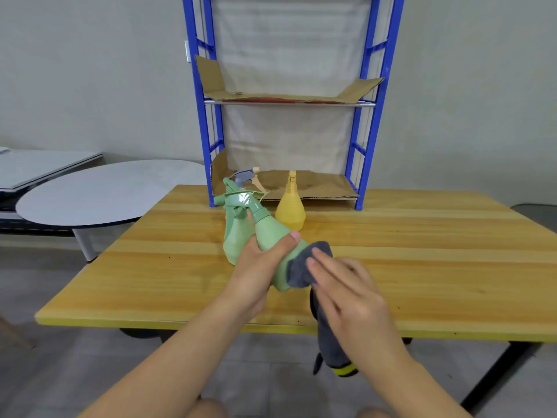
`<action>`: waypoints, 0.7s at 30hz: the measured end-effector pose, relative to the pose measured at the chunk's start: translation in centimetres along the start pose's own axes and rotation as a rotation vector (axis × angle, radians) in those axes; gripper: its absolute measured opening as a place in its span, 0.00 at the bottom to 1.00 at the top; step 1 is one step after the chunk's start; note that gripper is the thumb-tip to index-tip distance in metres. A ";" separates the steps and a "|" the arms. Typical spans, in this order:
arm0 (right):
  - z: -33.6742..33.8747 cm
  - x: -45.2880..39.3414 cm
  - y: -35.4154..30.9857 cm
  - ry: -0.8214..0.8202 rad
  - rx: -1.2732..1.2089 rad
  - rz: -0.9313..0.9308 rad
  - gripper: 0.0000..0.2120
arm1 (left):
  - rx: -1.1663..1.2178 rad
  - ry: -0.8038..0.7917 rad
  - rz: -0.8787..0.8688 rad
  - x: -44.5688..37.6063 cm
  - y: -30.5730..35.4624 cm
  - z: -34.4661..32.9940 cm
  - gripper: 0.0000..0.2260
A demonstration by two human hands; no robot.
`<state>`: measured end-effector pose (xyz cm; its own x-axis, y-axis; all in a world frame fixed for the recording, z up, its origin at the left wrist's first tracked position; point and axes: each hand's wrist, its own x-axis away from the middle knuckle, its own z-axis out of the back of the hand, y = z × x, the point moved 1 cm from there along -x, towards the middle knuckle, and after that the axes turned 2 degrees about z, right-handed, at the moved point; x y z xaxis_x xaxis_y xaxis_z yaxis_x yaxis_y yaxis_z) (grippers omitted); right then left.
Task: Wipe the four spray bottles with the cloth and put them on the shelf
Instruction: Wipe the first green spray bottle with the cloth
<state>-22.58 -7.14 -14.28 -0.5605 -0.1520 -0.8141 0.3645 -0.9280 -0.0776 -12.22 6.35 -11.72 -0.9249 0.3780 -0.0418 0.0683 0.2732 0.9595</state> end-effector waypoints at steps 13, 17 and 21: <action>0.2 -1.3 -2.0 0.271 -0.133 -0.112 0.16 | 0.362 0.102 0.262 1.1 1.4 -0.9 0.18; -1.3 0.3 -3.7 0.060 -0.095 0.115 0.14 | 0.377 0.130 0.296 1.4 2.1 0.1 0.24; -0.2 -2.0 -2.4 0.186 -0.194 -0.092 0.13 | 0.310 0.178 0.246 1.7 1.6 0.8 0.20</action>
<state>-22.16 -4.58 -12.54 -0.4586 0.0117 -0.8886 0.4635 -0.8500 -0.2504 -13.36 8.14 -10.52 -0.9150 0.3144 0.2527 0.3792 0.4569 0.8047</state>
